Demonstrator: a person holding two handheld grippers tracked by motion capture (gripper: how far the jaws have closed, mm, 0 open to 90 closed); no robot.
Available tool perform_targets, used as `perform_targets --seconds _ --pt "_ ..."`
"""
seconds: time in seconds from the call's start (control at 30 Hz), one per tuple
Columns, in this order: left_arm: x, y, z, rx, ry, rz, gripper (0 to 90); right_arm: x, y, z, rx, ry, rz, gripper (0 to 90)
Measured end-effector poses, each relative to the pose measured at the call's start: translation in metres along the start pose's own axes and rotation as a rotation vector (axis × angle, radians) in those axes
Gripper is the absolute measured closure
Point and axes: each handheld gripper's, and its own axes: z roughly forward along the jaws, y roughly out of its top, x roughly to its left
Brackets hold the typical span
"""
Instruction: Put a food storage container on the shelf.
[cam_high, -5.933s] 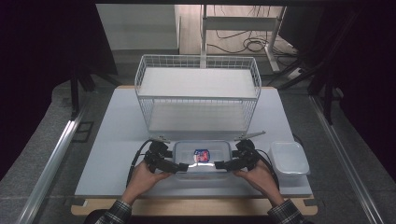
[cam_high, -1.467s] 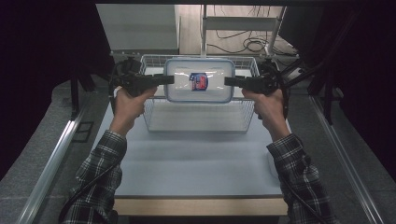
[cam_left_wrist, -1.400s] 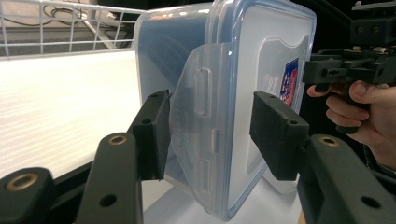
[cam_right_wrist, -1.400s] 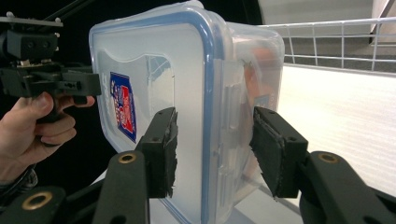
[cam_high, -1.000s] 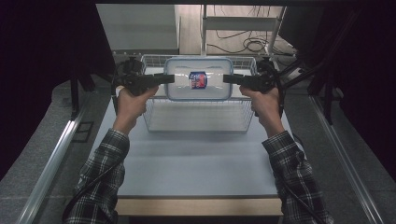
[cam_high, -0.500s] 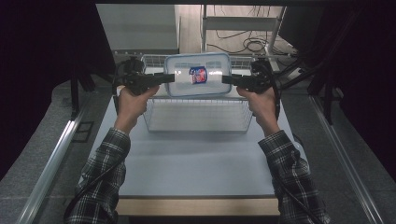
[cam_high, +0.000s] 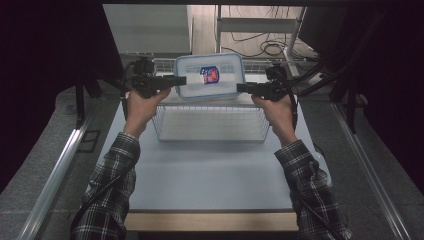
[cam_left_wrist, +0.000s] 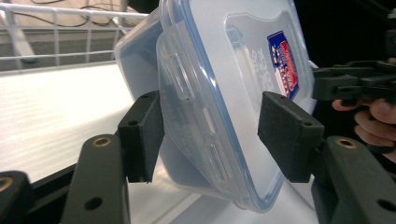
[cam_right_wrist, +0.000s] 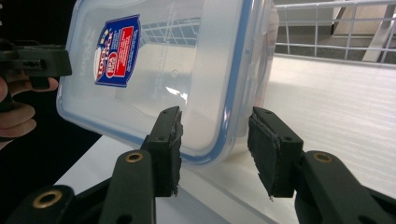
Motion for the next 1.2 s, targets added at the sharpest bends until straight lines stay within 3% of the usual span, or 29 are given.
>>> perform_targets --seconds 0.13,0.2,0.37,0.53,0.7,0.8,0.93,1.1,1.2 --pt "-0.003 0.000 0.004 0.041 0.073 0.056 42.5 0.000 0.001 -0.001 -0.014 0.021 0.028 54.5" --pt "-0.001 -0.001 0.005 0.018 0.065 0.037 43.1 0.000 0.003 -0.003 -0.035 0.008 0.026 58.6" --pt "0.001 -0.001 0.006 0.003 0.056 0.020 44.1 0.003 0.006 -0.003 -0.032 -0.020 0.003 57.9" --pt "-0.003 0.000 0.008 -0.020 0.082 0.028 43.4 0.004 0.008 -0.001 -0.073 -0.076 -0.003 59.9" --pt "-0.004 0.000 0.007 -0.030 0.102 0.058 43.5 0.005 0.009 -0.001 -0.081 -0.091 -0.016 61.2" --pt "-0.004 -0.004 0.002 -0.051 0.067 0.041 43.4 0.005 0.007 -0.005 -0.100 -0.084 -0.030 59.4" --pt "-0.008 -0.011 -0.005 -0.057 0.043 0.062 39.4 0.005 0.004 -0.011 -0.099 -0.056 -0.047 52.7" --pt "-0.017 -0.025 -0.011 -0.040 0.034 0.137 30.4 0.007 -0.006 -0.019 -0.094 -0.031 -0.077 41.8" --pt "-0.022 -0.035 -0.013 -0.002 0.032 0.167 26.9 0.007 -0.013 -0.023 -0.077 -0.032 -0.106 36.9"
